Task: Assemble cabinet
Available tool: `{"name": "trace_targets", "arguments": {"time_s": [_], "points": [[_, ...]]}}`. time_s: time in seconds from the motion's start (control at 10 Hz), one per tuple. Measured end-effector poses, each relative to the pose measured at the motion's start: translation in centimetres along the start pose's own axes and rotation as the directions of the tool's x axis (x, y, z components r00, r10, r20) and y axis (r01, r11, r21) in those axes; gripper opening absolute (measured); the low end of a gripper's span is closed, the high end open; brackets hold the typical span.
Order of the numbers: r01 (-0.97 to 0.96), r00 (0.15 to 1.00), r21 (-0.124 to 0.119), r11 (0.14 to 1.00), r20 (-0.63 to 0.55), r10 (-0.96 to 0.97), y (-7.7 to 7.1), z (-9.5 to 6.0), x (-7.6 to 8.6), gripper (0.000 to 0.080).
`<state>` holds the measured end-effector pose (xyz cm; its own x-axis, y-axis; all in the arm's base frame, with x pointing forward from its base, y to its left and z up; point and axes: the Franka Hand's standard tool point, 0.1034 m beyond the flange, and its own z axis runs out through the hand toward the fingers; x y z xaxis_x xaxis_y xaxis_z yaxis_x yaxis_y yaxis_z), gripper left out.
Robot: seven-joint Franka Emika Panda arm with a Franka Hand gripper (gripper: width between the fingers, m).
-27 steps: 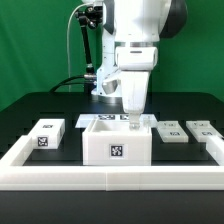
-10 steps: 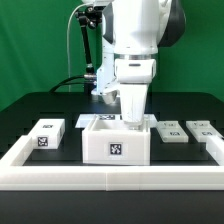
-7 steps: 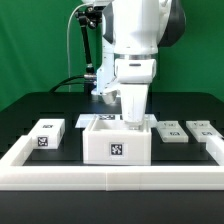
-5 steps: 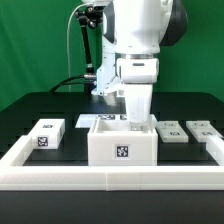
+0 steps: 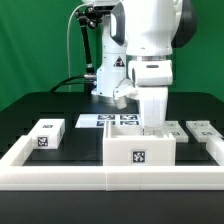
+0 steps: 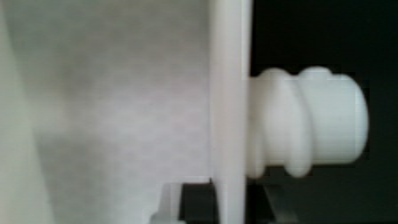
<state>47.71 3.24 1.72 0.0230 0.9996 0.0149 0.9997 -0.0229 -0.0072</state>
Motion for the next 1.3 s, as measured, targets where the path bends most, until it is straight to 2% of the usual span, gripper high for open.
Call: {"name": "trace_targets", "arguments": {"time_s": [0.3, 0.5, 0.7, 1.1, 1.3], "points": [[0.003, 1.000, -0.003, 1.000, -0.002, -0.003, 0.1, 0.0, 0.2, 0.0034], [0.029, 0.999, -0.023, 0.999, -0.016, -0.030, 1.5, 0.0, 2.1, 0.0035], [0.038, 0.999, -0.025, 0.999, -0.025, -0.038, 2.4, 0.0, 3.8, 0.0035], [0.029, 0.999, -0.045, 0.999, -0.040, -0.031, 3.7, 0.0, 7.7, 0.0035], [-0.004, 0.999, -0.032, 0.999, -0.036, 0.002, 3.7, 0.0, 8.5, 0.0035]]}}
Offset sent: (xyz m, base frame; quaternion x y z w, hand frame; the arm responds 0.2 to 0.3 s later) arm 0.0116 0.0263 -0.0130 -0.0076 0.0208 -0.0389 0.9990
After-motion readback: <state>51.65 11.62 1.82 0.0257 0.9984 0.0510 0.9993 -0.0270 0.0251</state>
